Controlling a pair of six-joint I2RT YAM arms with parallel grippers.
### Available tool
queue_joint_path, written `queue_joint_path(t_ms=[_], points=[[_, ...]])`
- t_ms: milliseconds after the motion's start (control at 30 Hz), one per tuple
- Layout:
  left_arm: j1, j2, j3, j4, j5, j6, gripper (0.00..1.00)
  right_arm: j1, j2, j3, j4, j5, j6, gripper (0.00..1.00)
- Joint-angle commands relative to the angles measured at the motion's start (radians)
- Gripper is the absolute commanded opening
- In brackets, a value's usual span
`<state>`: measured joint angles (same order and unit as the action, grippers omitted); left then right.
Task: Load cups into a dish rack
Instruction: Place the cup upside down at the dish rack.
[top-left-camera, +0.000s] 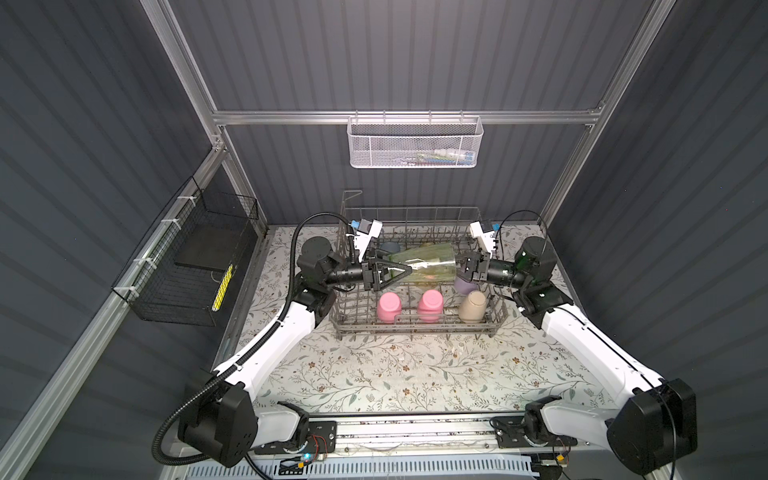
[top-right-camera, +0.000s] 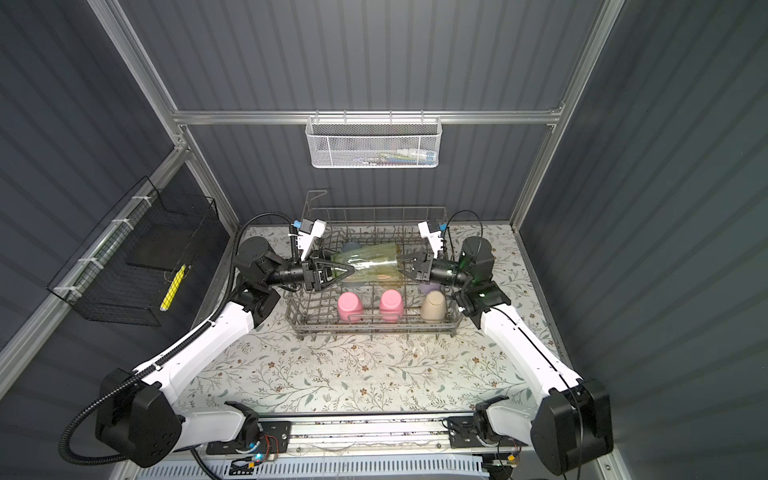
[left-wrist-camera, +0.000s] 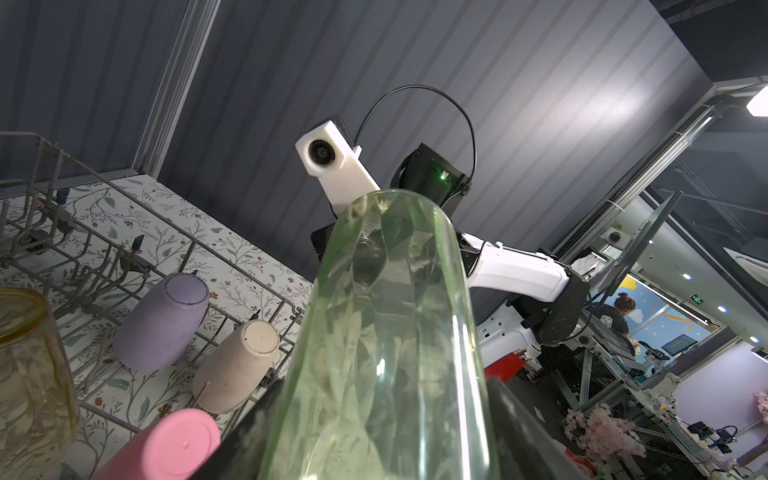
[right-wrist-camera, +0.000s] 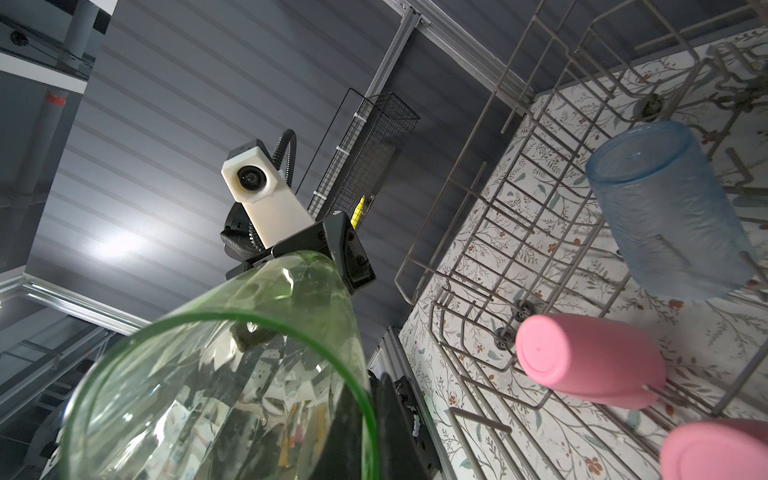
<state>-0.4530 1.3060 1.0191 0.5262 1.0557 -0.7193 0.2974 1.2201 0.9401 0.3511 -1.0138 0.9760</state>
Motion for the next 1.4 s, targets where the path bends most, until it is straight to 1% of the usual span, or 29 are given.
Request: queue_joint_path(t_ms=[0, 67, 200, 433, 600, 700, 767, 833, 867, 933, 1000, 1033, 1133, 1233, 1367], points=[[-0.007, -0.021, -0.012, 0.052, 0.018, -0.009, 0.58, -0.004, 0.0, -0.007, 0.029, 0.004, -0.01, 0.0], [-0.007, -0.021, -0.013, 0.055, 0.02, -0.012, 0.55, -0.006, 0.0, -0.007, 0.028, 0.004, -0.01, 0.01], [-0.007, -0.028, -0.016, 0.056, 0.016, -0.012, 0.54, -0.012, -0.003, -0.006, 0.025, 0.0, -0.011, 0.07], [-0.003, -0.043, -0.017, 0.035, -0.013, -0.005, 0.53, -0.036, -0.024, -0.009, 0.021, -0.013, -0.006, 0.23], [0.002, -0.046, -0.013, 0.032, -0.031, -0.006, 0.53, -0.056, -0.049, -0.018, 0.022, -0.024, -0.002, 0.26], [0.004, -0.051, -0.004, -0.007, -0.045, 0.016, 0.53, -0.077, -0.074, -0.03, 0.024, -0.033, 0.003, 0.28], [0.007, -0.059, 0.021, -0.095, -0.06, 0.067, 0.53, -0.103, -0.095, -0.037, 0.002, -0.031, -0.007, 0.28], [0.008, -0.07, 0.068, -0.265, -0.101, 0.166, 0.53, -0.138, -0.142, -0.041, -0.053, -0.02, -0.041, 0.29], [0.009, -0.074, 0.096, -0.352, -0.125, 0.216, 0.53, -0.155, -0.156, -0.039, -0.096, -0.008, -0.068, 0.29], [0.01, -0.077, 0.163, -0.535, -0.186, 0.318, 0.53, -0.194, -0.192, -0.02, -0.24, 0.04, -0.167, 0.3], [0.013, -0.07, 0.229, -0.681, -0.238, 0.386, 0.53, -0.219, -0.222, 0.012, -0.406, 0.116, -0.289, 0.3], [0.014, -0.067, 0.263, -0.747, -0.263, 0.414, 0.53, -0.226, -0.234, 0.032, -0.492, 0.179, -0.357, 0.3], [0.015, -0.042, 0.367, -0.932, -0.355, 0.49, 0.53, -0.234, -0.252, 0.074, -0.679, 0.34, -0.488, 0.31], [0.014, 0.01, 0.509, -1.14, -0.494, 0.563, 0.52, -0.242, -0.26, 0.077, -0.734, 0.42, -0.535, 0.32], [0.014, 0.095, 0.653, -1.368, -0.667, 0.641, 0.52, -0.255, -0.255, 0.062, -0.763, 0.446, -0.551, 0.32]])
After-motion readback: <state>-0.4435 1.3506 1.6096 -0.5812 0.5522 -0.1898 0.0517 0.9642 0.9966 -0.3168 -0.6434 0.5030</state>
